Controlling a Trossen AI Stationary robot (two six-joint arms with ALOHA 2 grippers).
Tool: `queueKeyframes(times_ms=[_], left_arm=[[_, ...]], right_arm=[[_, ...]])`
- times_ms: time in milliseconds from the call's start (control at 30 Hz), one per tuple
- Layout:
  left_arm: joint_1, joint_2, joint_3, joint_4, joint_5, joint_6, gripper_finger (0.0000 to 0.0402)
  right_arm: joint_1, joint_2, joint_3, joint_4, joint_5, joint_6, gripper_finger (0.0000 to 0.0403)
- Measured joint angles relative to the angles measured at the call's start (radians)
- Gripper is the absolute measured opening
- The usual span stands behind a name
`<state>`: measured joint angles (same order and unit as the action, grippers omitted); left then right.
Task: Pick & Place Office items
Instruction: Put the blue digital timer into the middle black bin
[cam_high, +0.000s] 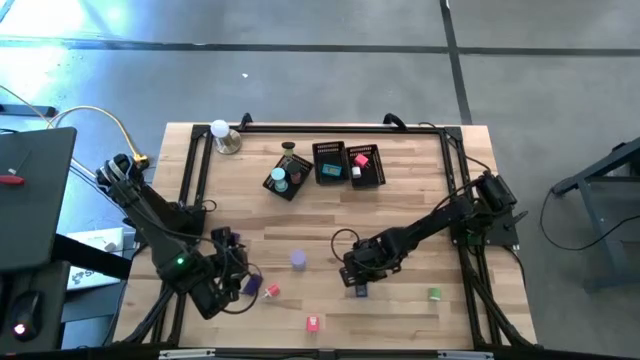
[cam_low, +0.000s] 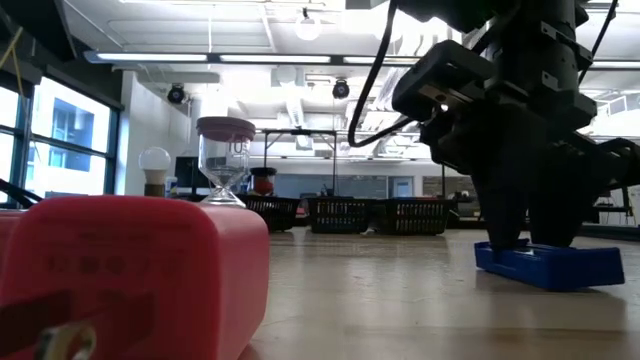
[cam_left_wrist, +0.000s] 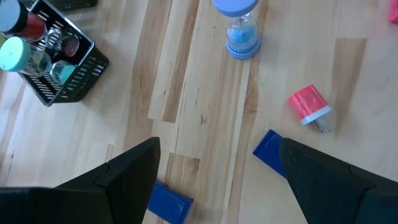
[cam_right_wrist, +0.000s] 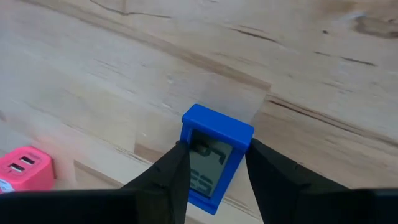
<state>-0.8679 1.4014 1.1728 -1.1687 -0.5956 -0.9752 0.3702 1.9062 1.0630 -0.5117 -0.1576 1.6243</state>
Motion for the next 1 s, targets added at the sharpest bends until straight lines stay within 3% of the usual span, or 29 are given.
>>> queueKeyframes(times_ms=[433, 733, 1000], left_arm=[[-0.034, 0.000, 0.000, 0.000, -0.013, -0.029, 0.0321], [-0.034, -0.001, 0.000, 0.000, -0.013, -0.036, 0.0321], [-0.034, -0.001, 0.000, -0.001, -0.018, -0.036, 0.0321]], right_arm=[[0.009, -0.002, 0.003, -0.070, -0.056, -0.006, 0.0137], [0.016, -0.002, -0.001, -0.017, -0.038, -0.135, 0.0135], [0.023, -0.009, -0.001, -0.041, -0.042, -0.139, 0.0082]])
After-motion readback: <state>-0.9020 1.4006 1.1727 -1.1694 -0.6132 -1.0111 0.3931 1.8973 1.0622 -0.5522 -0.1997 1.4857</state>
